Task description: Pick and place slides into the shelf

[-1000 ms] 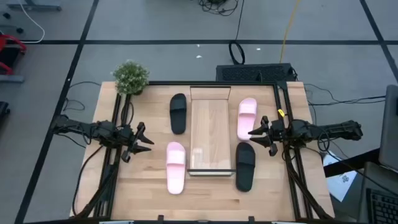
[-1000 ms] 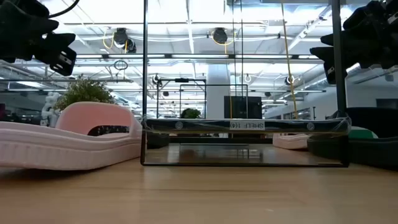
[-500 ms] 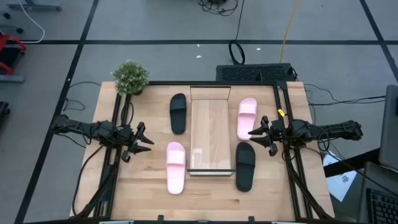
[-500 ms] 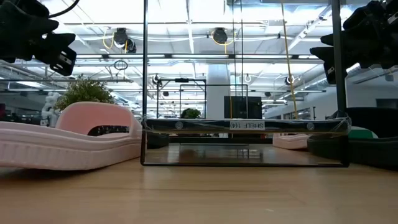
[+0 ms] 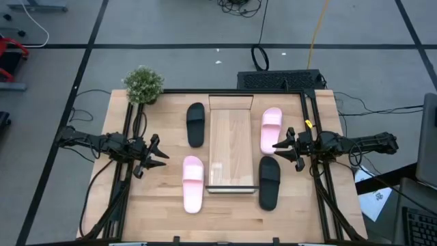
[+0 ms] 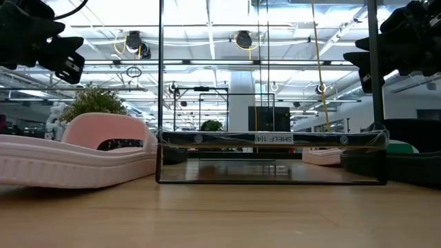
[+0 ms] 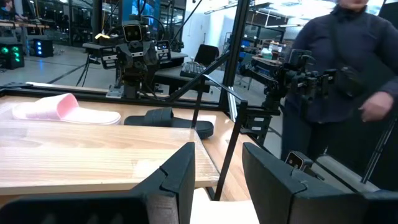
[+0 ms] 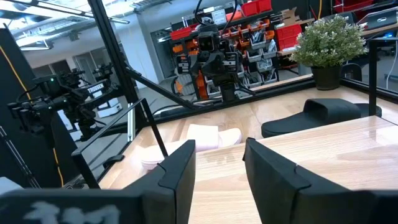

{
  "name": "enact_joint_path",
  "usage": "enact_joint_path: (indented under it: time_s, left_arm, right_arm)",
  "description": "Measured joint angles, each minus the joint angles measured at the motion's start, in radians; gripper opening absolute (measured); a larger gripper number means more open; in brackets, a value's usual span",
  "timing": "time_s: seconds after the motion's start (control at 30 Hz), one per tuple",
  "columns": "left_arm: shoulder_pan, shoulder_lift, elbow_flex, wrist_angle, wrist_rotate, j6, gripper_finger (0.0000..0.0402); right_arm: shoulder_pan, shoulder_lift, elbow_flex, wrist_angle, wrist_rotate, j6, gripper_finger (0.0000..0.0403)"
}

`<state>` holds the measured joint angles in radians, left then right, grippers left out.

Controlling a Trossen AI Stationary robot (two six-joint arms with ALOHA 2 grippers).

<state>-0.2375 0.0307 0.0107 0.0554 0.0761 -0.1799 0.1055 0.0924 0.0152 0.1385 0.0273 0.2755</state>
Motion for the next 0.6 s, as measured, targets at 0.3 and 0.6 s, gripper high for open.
enact_joint_path:
  time_s: [0.3,0.6]
  left_arm:
    - [0.0,0.0,0.0,0.0,0.0,0.0,0.0129]
    - [0.0,0.0,0.0,0.0,0.0,0.0,0.0129]
  right_arm:
    - [0.0,0.0,0.0,0.012,0.0,0.0,0.0128]
    - [0.0,0.0,0.0,0.075,-0.004,0.148,0.0128]
